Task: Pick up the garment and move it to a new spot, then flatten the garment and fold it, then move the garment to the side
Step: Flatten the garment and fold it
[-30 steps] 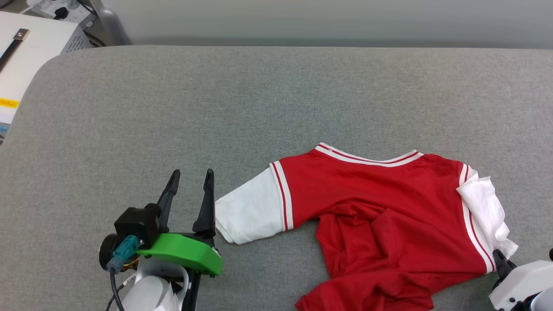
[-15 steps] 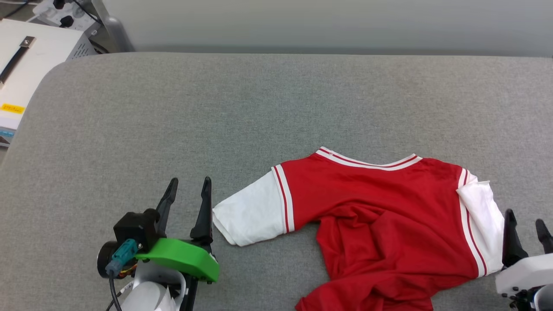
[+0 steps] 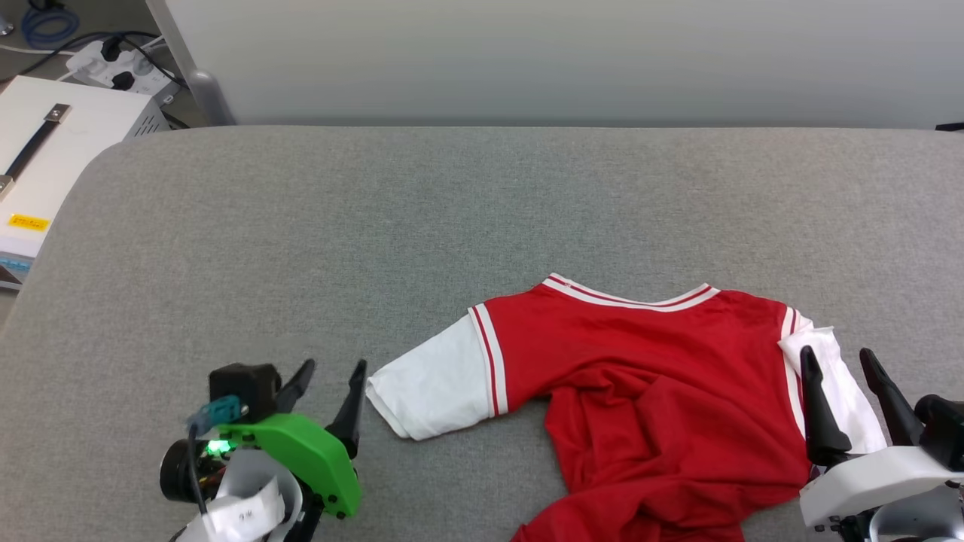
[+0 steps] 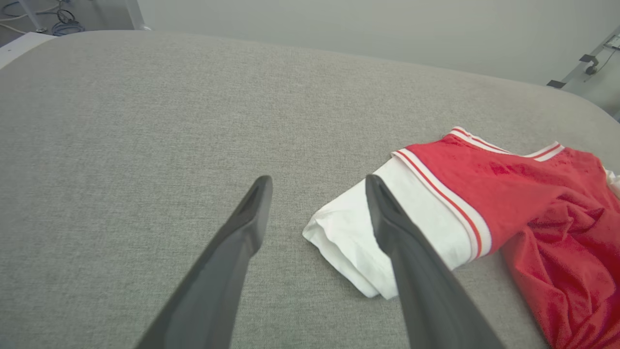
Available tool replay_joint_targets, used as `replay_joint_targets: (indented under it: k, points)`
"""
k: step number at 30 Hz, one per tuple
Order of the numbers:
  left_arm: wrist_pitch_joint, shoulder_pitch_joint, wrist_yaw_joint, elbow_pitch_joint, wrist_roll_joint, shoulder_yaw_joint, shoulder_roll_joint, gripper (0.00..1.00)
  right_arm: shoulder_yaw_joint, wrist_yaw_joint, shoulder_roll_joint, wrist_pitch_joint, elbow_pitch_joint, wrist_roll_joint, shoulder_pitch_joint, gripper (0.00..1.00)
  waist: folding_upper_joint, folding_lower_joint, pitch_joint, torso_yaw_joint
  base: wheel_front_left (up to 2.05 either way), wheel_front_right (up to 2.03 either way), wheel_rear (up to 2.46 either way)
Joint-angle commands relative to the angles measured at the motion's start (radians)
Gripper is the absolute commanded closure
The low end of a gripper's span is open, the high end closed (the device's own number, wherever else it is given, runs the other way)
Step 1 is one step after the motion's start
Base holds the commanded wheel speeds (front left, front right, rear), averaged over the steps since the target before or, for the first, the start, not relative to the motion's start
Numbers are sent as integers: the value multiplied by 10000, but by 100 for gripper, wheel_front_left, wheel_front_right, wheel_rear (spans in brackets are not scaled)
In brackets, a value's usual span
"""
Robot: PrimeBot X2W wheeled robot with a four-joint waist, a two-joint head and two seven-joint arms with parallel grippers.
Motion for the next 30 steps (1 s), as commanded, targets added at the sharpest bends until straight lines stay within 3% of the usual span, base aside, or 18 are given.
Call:
replay_joint_targets:
  k: [1, 9, 19, 20, 21, 23, 30]
  points:
    - [520, -342, -202, 80, -183, -130, 183, 0, 156, -7, -19, 100, -302, -116, 167, 0, 0, 0, 72, -43, 0, 0, 0]
    - [3382, -1717, -994, 1063, -883, -753, 587, 0, 667, -7, -19, 353, -1117, -88, 68, 0, 0, 0, 830, -379, 0, 0, 0]
    - [5356, -2862, -1876, 2780, -1087, -1655, 579, 0, 745, -7, -18, 198, -614, 305, -268, 0, 0, 0, 1430, -775, 0, 0, 0]
    - [5675, -2898, -1979, 2920, -1150, -1820, 535, 20, 736, -7, -18, 199, -561, 334, -287, 0, 0, 0, 1444, -805, 0, 0, 0]
    - [5941, -2935, -2062, 3023, -1172, -1981, 509, 60, 709, -7, -18, 198, -535, 345, -296, 0, 0, 0, 1452, -833, 0, 0, 0]
    - [6319, -2945, -2175, 3169, -1278, -2191, 431, 100, 660, -7, -18, 225, -506, 387, -315, 0, 0, 0, 1462, -880, 0, 0, 0]
    - [5794, -2965, -2130, 3423, -1255, -2150, 289, 100, 273, -7, -18, 580, -168, 586, -480, 0, 0, 0, 1370, -905, 0, 0, 0]
